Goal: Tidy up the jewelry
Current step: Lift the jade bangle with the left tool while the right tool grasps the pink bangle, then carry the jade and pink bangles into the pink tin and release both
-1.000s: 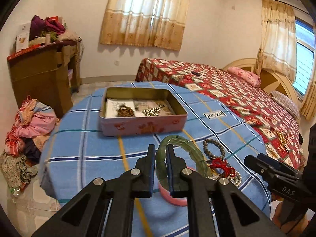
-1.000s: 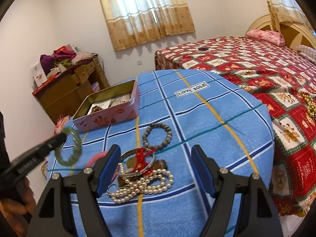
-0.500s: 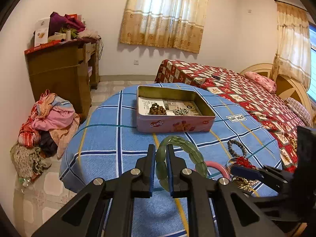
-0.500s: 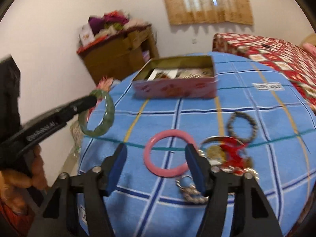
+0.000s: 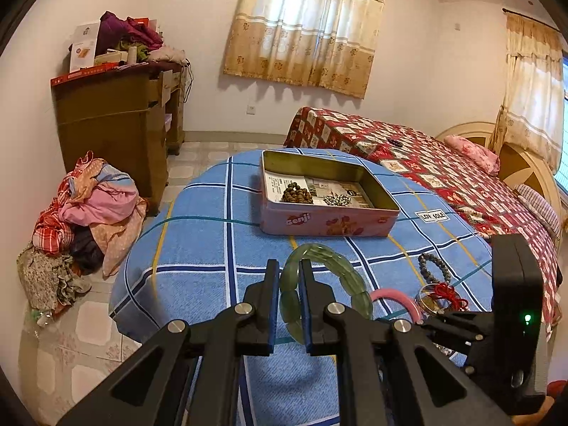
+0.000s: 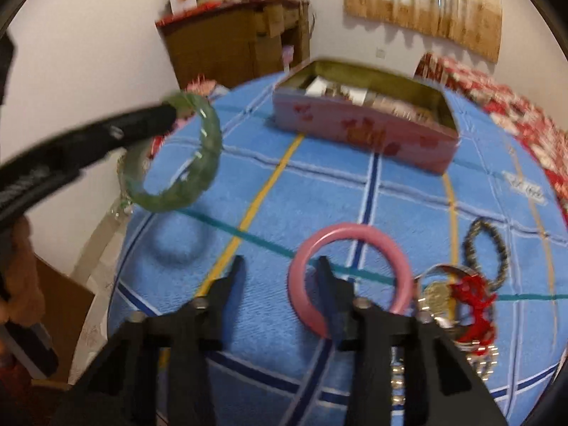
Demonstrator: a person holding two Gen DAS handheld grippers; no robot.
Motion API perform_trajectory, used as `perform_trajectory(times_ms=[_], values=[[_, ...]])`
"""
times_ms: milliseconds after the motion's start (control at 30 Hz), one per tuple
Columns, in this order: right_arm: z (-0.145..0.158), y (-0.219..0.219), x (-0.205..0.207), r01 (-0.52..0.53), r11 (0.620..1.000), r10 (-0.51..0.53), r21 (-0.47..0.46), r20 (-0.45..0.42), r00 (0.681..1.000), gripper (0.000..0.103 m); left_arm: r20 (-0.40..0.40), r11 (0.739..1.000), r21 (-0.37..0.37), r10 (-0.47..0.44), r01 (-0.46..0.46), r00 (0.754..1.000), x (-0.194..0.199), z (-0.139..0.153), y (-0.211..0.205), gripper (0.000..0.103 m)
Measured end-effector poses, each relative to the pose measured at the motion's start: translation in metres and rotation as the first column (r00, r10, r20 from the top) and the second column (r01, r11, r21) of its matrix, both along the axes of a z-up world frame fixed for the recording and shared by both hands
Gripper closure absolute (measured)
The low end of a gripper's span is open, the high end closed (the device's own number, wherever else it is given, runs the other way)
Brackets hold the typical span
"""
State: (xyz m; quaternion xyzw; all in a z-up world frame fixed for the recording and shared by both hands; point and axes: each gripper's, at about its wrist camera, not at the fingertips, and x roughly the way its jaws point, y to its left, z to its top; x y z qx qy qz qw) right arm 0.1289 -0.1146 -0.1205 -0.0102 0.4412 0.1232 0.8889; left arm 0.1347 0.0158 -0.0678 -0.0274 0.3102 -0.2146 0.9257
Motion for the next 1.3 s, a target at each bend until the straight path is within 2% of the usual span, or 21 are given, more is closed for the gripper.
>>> perform_trajectory(times_ms=[67,100,133,267,333,433,633,800,1067,1300], values=[[-0.001,-0.002,0.002,0.006,1.0,-0.006,-0.006,0.0,1.0,0.075,-0.002,1.0,-0.006,0.006,-0.006,1.0,0.001,0.0,0.003,0.093],[-0.001,-0.004,0.003,0.01,1.0,-0.01,-0.002,-0.002,1.0,0.088,-0.003,1.0,-0.01,0.008,-0.008,1.0,0.001,0.0,0.004,0.093],[-0.001,-0.009,0.004,0.013,0.999,-0.012,0.03,-0.009,1.0,0.089,-0.004,1.0,-0.012,0.01,-0.01,1.0,0.001,0.0,0.005,0.093],[0.001,-0.027,0.009,0.035,0.985,-0.027,0.171,-0.045,0.999,0.09,-0.009,1.0,-0.018,0.011,-0.012,1.0,0.002,-0.002,0.006,0.093],[0.008,-0.034,0.007,0.042,0.972,-0.035,0.229,-0.032,0.999,0.09,-0.008,1.0,-0.018,0.009,-0.01,1.0,0.001,-0.001,0.005,0.093],[0.029,-0.043,-0.003,0.036,0.954,-0.046,0.298,0.025,0.999,0.09,-0.007,1.0,-0.025,0.01,-0.011,1.0,0.003,0.0,0.005,0.093],[0.073,-0.061,-0.015,0.038,0.931,-0.099,0.364,0.149,0.984,0.09,-0.003,0.999,-0.04,0.005,-0.006,1.0,0.005,0.004,0.002,0.093],[0.085,-0.069,-0.006,0.088,0.939,-0.161,0.331,0.198,0.967,0.09,-0.009,0.999,-0.038,-0.019,0.019,1.0,0.009,0.001,-0.007,0.093],[0.079,-0.095,0.011,0.163,0.937,-0.226,0.309,0.18,0.957,0.09,-0.01,0.998,-0.045,-0.037,0.036,0.999,0.029,0.002,-0.02,0.093],[0.091,-0.098,0.045,0.143,0.957,-0.203,0.252,0.228,0.952,0.09,0.013,0.998,-0.06,-0.031,0.032,0.999,0.068,0.011,-0.033,0.093]])
